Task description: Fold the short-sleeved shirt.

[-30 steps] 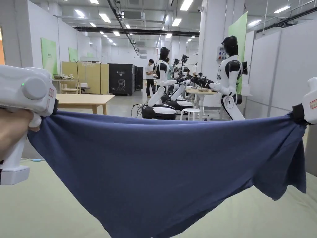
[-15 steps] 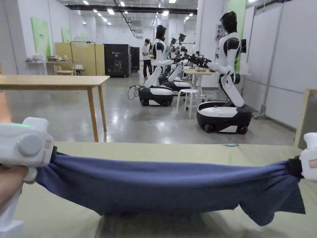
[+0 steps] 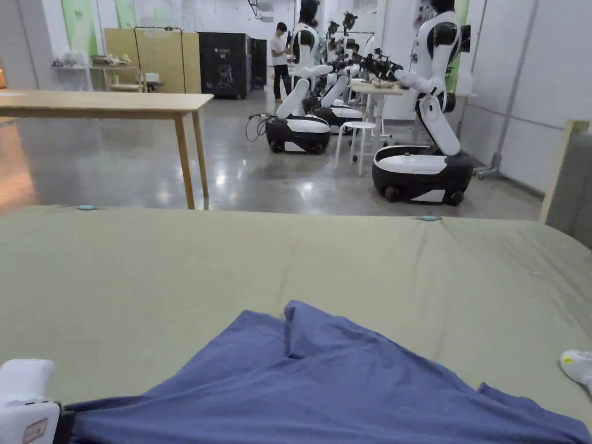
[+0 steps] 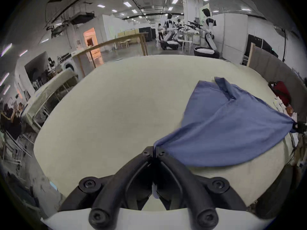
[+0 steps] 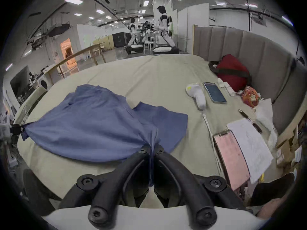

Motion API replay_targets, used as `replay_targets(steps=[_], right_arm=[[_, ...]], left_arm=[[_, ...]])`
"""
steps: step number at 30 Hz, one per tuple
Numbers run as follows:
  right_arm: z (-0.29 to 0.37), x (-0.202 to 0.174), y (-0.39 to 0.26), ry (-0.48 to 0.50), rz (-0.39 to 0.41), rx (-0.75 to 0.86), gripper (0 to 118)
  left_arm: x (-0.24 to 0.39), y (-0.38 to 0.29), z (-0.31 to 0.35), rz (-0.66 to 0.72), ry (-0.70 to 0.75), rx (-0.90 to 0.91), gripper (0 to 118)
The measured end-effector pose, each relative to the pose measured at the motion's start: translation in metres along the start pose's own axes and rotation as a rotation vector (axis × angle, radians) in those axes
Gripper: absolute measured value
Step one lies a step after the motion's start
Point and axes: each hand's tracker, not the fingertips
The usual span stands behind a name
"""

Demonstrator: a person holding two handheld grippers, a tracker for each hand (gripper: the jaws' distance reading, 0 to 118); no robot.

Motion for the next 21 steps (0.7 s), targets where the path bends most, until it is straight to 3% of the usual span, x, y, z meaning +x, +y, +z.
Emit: replay_targets(steps=[4, 9, 10, 11, 12, 13, 14, 18, 19, 20, 21], right_arm=[[0.015, 0.007, -0.013, 0.018, 0.002, 0.005, 4], [0.003, 0.002, -0.027, 0.027, 0.021, -0.038, 5], [-0.004, 0.003, -0.032, 0.028, 0.02, -0.046, 12], [-0.007, 0.004, -0.035, 0.024, 0.015, -0.05, 31], [-0.009, 0.004, -0.036, 0.011, 0.01, -0.056, 62], [-0.009, 0.005, -0.036, 0.012, 0.0, -0.066, 101], [-0.007, 0.005, -0.037, 0.016, -0.009, -0.068, 111], [0.007, -0.007, -0.031, 0.014, -0.01, 0.009, 112], [0.013, -0.013, -0.028, 0.016, -0.006, 0.036, 111], [0.018, -0.02, -0.026, 0.011, 0.008, 0.078, 102], [0.024, -0.027, -0.024, 0.007, 0.016, 0.119, 79]], left_arm=[[-0.016, -0.021, 0.011, 0.07, -0.059, -0.017, 0], [-0.016, -0.041, 0.001, 0.045, -0.086, -0.049, 0], [-0.016, -0.044, -0.002, 0.049, -0.094, -0.057, 0], [-0.017, -0.046, -0.004, 0.054, -0.097, -0.063, 6], [-0.018, -0.049, -0.006, 0.052, -0.104, -0.065, 21], [-0.02, -0.051, -0.007, 0.05, -0.108, -0.072, 75], [-0.021, -0.053, -0.01, 0.057, -0.106, -0.085, 108], [-0.027, -0.05, 0.011, 0.107, -0.068, -0.017, 103], [-0.028, -0.048, 0.019, 0.129, -0.059, 0.017, 97], [-0.029, -0.047, 0.029, 0.148, -0.055, 0.059, 85], [-0.029, -0.046, 0.038, 0.157, -0.048, 0.106, 66]])
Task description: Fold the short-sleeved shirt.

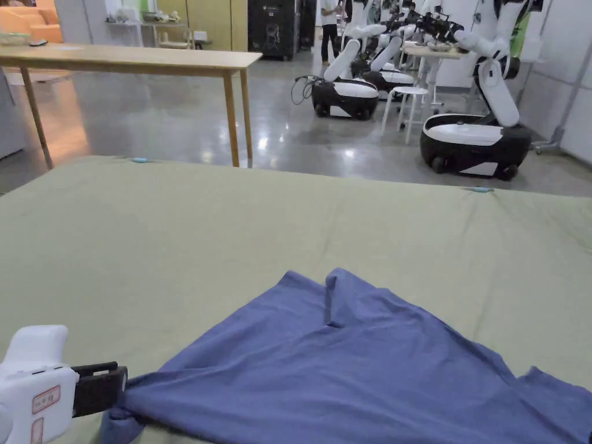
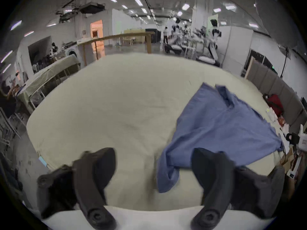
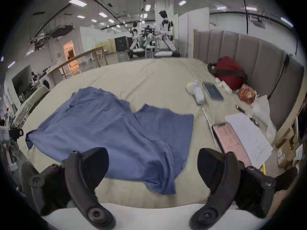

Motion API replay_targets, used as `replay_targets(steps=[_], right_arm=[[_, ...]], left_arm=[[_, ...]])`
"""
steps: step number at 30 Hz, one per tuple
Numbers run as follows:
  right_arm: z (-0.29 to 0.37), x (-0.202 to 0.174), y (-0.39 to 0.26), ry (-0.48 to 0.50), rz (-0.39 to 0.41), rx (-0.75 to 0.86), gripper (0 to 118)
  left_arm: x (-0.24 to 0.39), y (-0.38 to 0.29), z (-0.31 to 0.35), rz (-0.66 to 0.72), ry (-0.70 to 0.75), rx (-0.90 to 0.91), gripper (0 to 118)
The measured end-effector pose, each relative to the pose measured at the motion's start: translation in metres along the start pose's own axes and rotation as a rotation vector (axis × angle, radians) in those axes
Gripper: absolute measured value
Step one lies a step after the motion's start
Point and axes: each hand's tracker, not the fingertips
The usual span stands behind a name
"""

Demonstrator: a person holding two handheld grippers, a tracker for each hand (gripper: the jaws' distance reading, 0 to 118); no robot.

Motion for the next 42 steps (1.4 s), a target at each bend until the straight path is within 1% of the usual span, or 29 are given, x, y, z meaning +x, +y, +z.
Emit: replay_targets(steps=[1, 2, 3, 4, 5, 6, 7, 10, 11, 12, 13, 14, 15, 16, 17, 19, 20, 21, 23, 24, 25, 26, 27, 28, 29, 33, 35, 39, 42], right_arm=[[0.006, -0.008, 0.002, 0.008, 0.006, 0.042, 22], [0.009, -0.016, 0.006, 0.009, 0.02, 0.057, 0], [0.01, -0.023, 0.008, 0.003, 0.04, 0.065, 0], [0.012, -0.032, 0.008, 0.0, 0.062, 0.099, 0], [0.014, -0.039, 0.01, 0.029, 0.07, 0.077, 0], [0.016, -0.046, 0.011, 0.055, 0.075, 0.074, 0], [0.016, -0.053, 0.01, 0.053, 0.07, 0.086, 0], [0.016, -0.065, 0.011, 0.095, 0.065, 0.085, 0], [0.015, -0.07, 0.01, 0.102, 0.063, 0.086, 0], [0.014, -0.074, 0.009, 0.108, 0.068, 0.081, 0], [0.013, -0.079, 0.009, 0.116, 0.074, 0.074, 0], [0.013, -0.078, 0.007, 0.121, 0.077, 0.072, 0], [0.012, -0.081, 0.007, 0.124, 0.079, 0.069, 0], [0.011, -0.084, 0.006, 0.132, 0.082, 0.063, 0], [0.009, -0.086, 0.006, 0.134, 0.081, 0.058, 0], [0.007, -0.087, 0.005, 0.143, 0.087, 0.044, 0], [0.005, -0.09, 0.005, 0.146, 0.094, 0.036, 0], [0.003, -0.092, 0.005, 0.147, 0.1, 0.029, 0], [-0.001, -0.089, 0.005, 0.14, 0.107, 0.019, 0], [-0.003, -0.089, 0.005, 0.141, 0.106, 0.016, 0], [-0.006, -0.087, 0.006, 0.146, 0.101, 0.01, 0], [-0.012, -0.084, 0.007, 0.149, 0.098, 0.004, 0], [-0.015, -0.085, 0.009, 0.153, 0.1, 0.0, 0], [-0.02, -0.087, 0.011, 0.153, 0.103, -0.007, 0], [-0.026, -0.088, 0.015, 0.153, 0.102, -0.012, 0], [-0.065, -0.094, 0.042, 0.173, 0.128, -0.043, 0], [-0.097, -0.098, 0.065, 0.19, 0.148, -0.068, 0], [-0.168, -0.115, 0.115, 0.184, 0.211, -0.122, 0], [-0.213, -0.124, 0.142, 0.182, 0.209, -0.141, 0]], left_arm=[[0.001, 0.002, 0.008, -0.001, 0.013, 0.025, 24], [0.0, 0.002, 0.014, -0.013, 0.028, 0.04, 0], [0.0, 0.001, 0.017, -0.026, 0.038, 0.039, 0], [0.001, 0.001, 0.02, -0.035, 0.029, 0.084, 0], [-0.001, -0.002, 0.023, -0.016, 0.038, 0.04, 0], [-0.003, -0.003, 0.024, -0.005, 0.025, 0.034, 0], [-0.004, -0.006, 0.026, 0.011, 0.021, 0.029, 0], [-0.009, -0.012, 0.018, 0.0, -0.009, -0.013, 0], [-0.01, -0.015, 0.014, 0.004, -0.063, -0.027, 5], [-0.012, -0.018, 0.011, 0.007, -0.086, -0.045, 24], [-0.011, -0.02, 0.002, 0.009, -0.1, -0.095, 81], [-0.008, -0.024, -0.009, 0.003, -0.112, -0.147, 117], [-0.008, -0.03, -0.015, 0.0, -0.095, -0.18, 116], [-0.005, -0.021, -0.023, -0.042, -0.087, -0.14, 113], [-0.002, -0.022, -0.034, -0.041, -0.045, -0.189, 113], [0.0, -0.021, -0.053, -0.062, -0.039, -0.201, 112], [0.0, -0.021, -0.062, -0.066, -0.039, -0.213, 109], [0.001, -0.018, -0.067, -0.065, -0.043, -0.214, 102], [0.004, -0.011, -0.072, -0.065, -0.051, -0.213, 70], [0.002, -0.011, -0.076, -0.059, -0.073, -0.223, 38], [0.003, -0.008, -0.077, -0.044, -0.131, -0.259, 0], [0.004, -0.007, -0.077, -0.028, -0.155, -0.267, 0], [0.009, -0.006, -0.077, -0.047, -0.13, -0.27, 0], [0.012, -0.009, -0.077, -0.119, -0.097, -0.269, 0], [0.015, -0.01, -0.076, -0.145, -0.091, -0.235, 0], [0.011, -0.005, -0.078, -0.103, -0.113, -0.23, 0], [0.014, -0.004, -0.078, -0.104, -0.121, -0.242, 1], [0.02, 0.0, -0.081, -0.11, -0.126, -0.237, 1], [0.022, 0.002, -0.085, -0.101, -0.134, -0.231, 1]])
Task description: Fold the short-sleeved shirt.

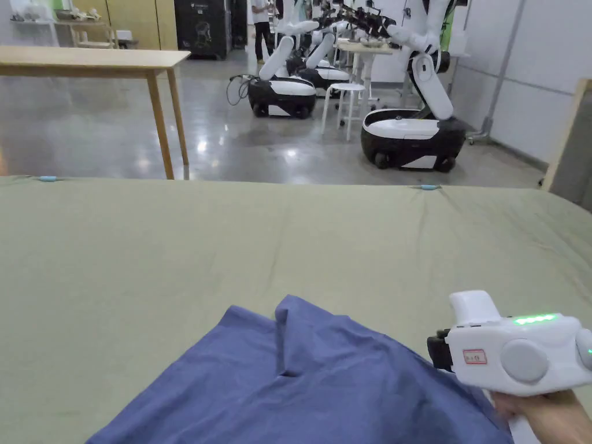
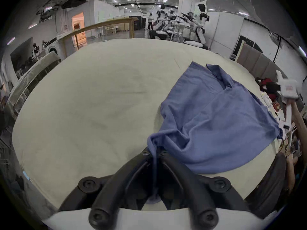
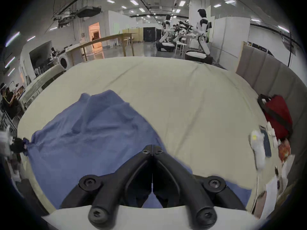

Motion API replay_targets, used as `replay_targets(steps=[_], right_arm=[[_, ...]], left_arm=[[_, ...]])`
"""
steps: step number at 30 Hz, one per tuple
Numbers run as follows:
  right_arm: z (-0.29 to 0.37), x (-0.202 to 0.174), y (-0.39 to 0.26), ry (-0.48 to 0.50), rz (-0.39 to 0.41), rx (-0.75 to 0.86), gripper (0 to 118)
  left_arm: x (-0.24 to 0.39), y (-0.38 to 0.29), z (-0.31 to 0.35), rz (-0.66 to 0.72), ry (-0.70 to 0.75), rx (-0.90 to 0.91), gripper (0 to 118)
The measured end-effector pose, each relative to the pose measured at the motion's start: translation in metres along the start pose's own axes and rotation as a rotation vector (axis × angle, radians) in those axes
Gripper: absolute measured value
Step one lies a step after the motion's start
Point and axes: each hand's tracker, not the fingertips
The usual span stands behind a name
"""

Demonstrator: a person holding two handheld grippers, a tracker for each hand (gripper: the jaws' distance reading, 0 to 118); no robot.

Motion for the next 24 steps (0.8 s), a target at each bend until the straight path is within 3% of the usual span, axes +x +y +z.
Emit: replay_targets(steps=[4, 5, 6, 7, 8, 9, 11, 13, 15, 17, 18, 19, 24], right_arm=[[-0.043, 0.003, 0.025, 0.019, 0.015, -0.048, 4], [-0.051, 0.004, 0.027, 0.027, 0.014, -0.051, 20], [-0.06, 0.006, 0.031, 0.052, 0.016, -0.077, 54], [-0.072, 0.006, 0.033, 0.075, 0.013, -0.129, 110], [-0.082, 0.005, 0.033, 0.079, 0.019, -0.185, 118], [-0.091, 0.005, 0.045, 0.081, -0.002, -0.186, 114], [-0.114, 0.003, 0.061, 0.045, 0.046, -0.238, 113], [-0.121, -0.004, 0.033, 0.019, 0.085, -0.287, 112], [-0.123, -0.004, 0.036, 0.034, 0.074, -0.276, 109], [-0.11, -0.001, 0.028, 0.051, 0.046, -0.263, 62], [-0.1, -0.003, 0.031, 0.054, 0.052, -0.24, 22], [-0.087, -0.007, 0.033, 0.07, 0.086, -0.211, 1], [-0.004, -0.013, 0.04, 0.056, 0.129, -0.055, 1]], left_arm=[[0.001, 0.002, -0.004, 0.006, -0.003, 0.006, 1], [0.001, 0.002, -0.004, 0.007, -0.002, 0.009, 1], [0.004, 0.002, -0.005, 0.009, -0.005, 0.004, 1], [0.004, 0.002, -0.007, 0.01, -0.007, -0.002, 1], [0.004, 0.001, -0.008, 0.009, -0.007, -0.005, 1], [0.005, 0.001, -0.009, 0.006, -0.003, -0.007, 1], [0.006, 0.002, -0.01, 0.006, -0.004, -0.01, 1], [0.006, 0.002, -0.01, 0.011, -0.004, -0.009, 1], [0.004, 0.002, -0.012, 0.008, -0.005, -0.014, 1], [0.005, 0.002, -0.012, 0.004, 0.0, -0.019, 1], [0.004, 0.002, -0.012, 0.002, 0.001, -0.02, 1], [0.005, 0.002, -0.011, 0.0, 0.004, -0.018, 1], [0.002, 0.008, 0.007, 0.015, 0.001, 0.002, 1]])
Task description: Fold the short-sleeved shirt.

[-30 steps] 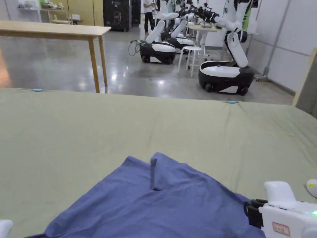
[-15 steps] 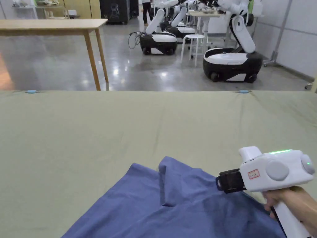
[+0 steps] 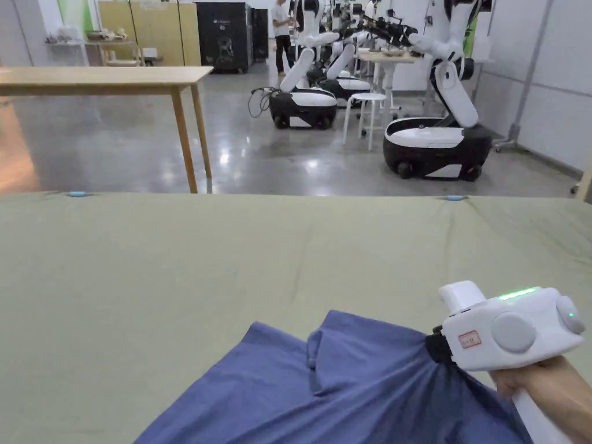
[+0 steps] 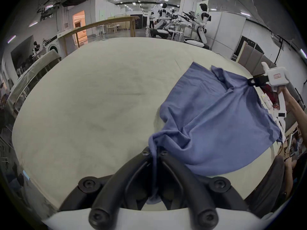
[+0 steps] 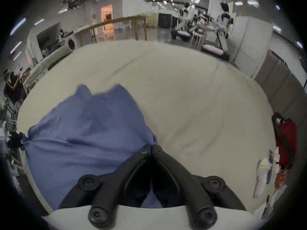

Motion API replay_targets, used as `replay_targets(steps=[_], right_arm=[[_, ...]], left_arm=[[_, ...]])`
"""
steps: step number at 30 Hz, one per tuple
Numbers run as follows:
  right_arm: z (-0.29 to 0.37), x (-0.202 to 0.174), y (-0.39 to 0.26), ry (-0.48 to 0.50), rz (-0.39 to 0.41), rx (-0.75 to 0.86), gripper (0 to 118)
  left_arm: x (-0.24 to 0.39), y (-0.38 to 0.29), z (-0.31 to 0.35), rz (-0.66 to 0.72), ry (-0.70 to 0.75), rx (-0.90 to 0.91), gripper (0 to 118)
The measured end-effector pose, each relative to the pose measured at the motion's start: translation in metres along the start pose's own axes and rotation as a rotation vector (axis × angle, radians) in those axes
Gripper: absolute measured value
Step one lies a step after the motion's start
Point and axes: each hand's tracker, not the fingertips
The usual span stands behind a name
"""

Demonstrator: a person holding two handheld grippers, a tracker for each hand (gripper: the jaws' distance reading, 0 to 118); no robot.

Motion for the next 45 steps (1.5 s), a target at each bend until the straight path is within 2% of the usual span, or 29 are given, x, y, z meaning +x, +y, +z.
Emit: replay_targets(steps=[4, 6, 8, 15, 19, 22, 26, 30, 38, 41, 45], right_arm=[[0.092, 0.007, 0.014, -0.025, -0.014, 0.158, 1], [0.135, 0.011, 0.021, -0.079, 0.01, 0.226, 1], [0.178, 0.016, 0.026, -0.096, -0.01, 0.289, 1], [0.318, 0.021, 0.033, -0.176, -0.038, 0.491, 1], [0.372, 0.027, 0.042, -0.224, -0.068, 0.578, 1], [0.398, 0.039, 0.05, -0.216, -0.112, 0.617, 1], [0.411, 0.047, 0.061, -0.232, -0.139, 0.636, 1], [0.402, 0.056, 0.072, -0.186, -0.185, 0.642, 1], [0.371, 0.066, 0.106, -0.175, -0.165, 0.642, 1], [0.366, 0.075, 0.134, -0.189, -0.17, 0.641, 1], [0.369, 0.087, 0.183, -0.216, -0.161, 0.658, 1]], left_arm=[[-0.003, 0.022, 0.035, 0.047, -0.036, 0.095, 1], [-0.006, 0.04, 0.053, 0.055, -0.059, 0.129, 1], [-0.004, 0.061, 0.073, 0.063, -0.068, 0.175, 1], [0.039, 0.148, 0.166, -0.103, -0.032, 0.355, 1], [0.064, 0.195, 0.211, -0.138, -0.021, 0.44, 1], [0.077, 0.226, 0.231, -0.152, -0.005, 0.452, 1], [0.088, 0.255, 0.246, -0.157, 0.013, 0.481, 1], [0.093, 0.274, 0.247, -0.148, 0.036, 0.479, 1], [0.095, 0.299, 0.235, -0.143, 0.081, 0.473, 1], [0.094, 0.322, 0.233, -0.098, 0.07, 0.492, 1], [0.106, 0.363, 0.231, -0.108, 0.103, 0.531, 1]])
